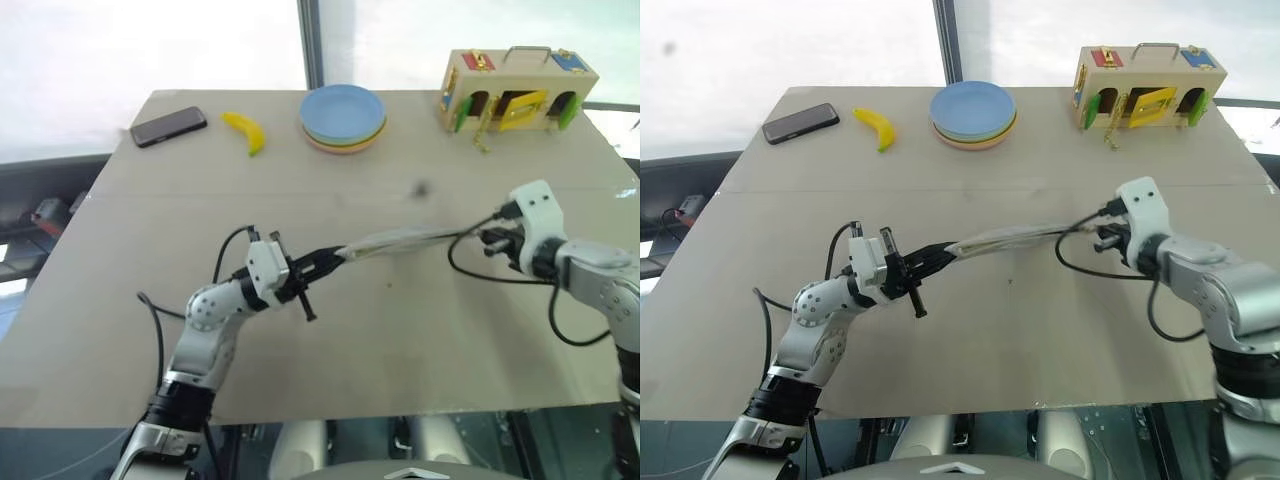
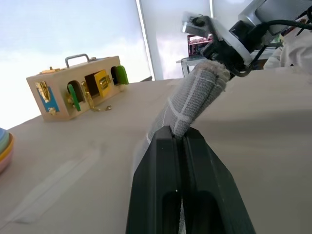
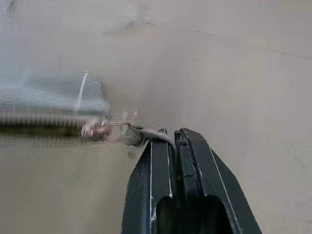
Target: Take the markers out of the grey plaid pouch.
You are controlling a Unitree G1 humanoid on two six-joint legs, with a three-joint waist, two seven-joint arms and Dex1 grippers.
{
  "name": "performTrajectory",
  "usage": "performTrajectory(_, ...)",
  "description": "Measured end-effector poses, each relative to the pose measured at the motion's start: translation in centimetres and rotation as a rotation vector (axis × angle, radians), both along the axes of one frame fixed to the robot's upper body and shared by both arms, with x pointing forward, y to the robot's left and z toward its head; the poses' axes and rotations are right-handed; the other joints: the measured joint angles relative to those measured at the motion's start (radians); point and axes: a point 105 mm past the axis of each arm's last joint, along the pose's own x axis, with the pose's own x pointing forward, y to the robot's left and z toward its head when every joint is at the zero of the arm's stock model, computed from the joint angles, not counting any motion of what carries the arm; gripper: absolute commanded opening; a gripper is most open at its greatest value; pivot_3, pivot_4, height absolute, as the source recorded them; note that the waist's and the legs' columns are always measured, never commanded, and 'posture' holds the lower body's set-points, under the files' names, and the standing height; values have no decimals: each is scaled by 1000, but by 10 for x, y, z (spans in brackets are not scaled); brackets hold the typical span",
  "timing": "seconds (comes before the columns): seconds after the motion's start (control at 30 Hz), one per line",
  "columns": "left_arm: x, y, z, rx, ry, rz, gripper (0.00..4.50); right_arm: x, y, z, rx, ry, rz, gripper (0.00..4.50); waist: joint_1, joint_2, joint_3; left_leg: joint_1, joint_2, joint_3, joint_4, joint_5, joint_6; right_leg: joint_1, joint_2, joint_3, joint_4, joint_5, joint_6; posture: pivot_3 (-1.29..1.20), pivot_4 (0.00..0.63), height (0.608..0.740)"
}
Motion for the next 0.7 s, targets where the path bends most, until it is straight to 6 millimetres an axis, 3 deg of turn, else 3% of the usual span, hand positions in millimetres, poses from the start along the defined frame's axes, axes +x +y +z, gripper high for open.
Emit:
performTrajectory(0.07,3,4,3,-19,8,20,0,-7,7,4,-8,-23,40,2026,-6,0,0,1,0,0,-1,0,0,0,2,1,0,0,0,0,150,740)
performTrajectory(0.1,3,4,3,-21,9,21,0,-8,9,4,-4,-23,48,2302,-7,0,0,1,0,0,-1,0,0,0,3,1,0,0,0,0,150,740)
performTrajectory(0.23,4,0,3,-41,23,16,0,-26,24,9,47,-18,132,2302,0,0,0,1,2,-2,-1,0,0,0,5,0,0,0,0,0,150,740)
performTrajectory(0.27,4,0,3,-43,26,16,0,-33,29,12,77,-12,170,1698,1,0,0,1,2,-1,-1,0,0,0,5,0,-1,0,0,0,150,740)
performTrajectory(0.3,4,-1,3,-46,28,15,0,-38,32,16,99,-12,195,1438,0,0,0,1,2,-1,-1,0,0,0,4,0,-1,0,0,0,150,740)
performTrajectory(0.4,5,-3,3,-53,40,9,0,-47,46,27,149,-25,264,81,-2,0,0,1,2,0,-1,0,0,0,4,2,-1,-1,-2,0,150,740)
performTrajectory(0.57,5,-6,5,-60,34,-8,0,-37,71,40,191,-61,315,26,-3,0,0,1,2,0,-1,0,0,0,5,2,-1,-2,-4,0,150,740)
performTrajectory(0.7,5,-7,5,-62,42,-11,0,-27,89,25,181,-6,344,26,-1,0,0,1,1,0,-2,0,0,0,5,2,-1,0,-6,0,150,740)
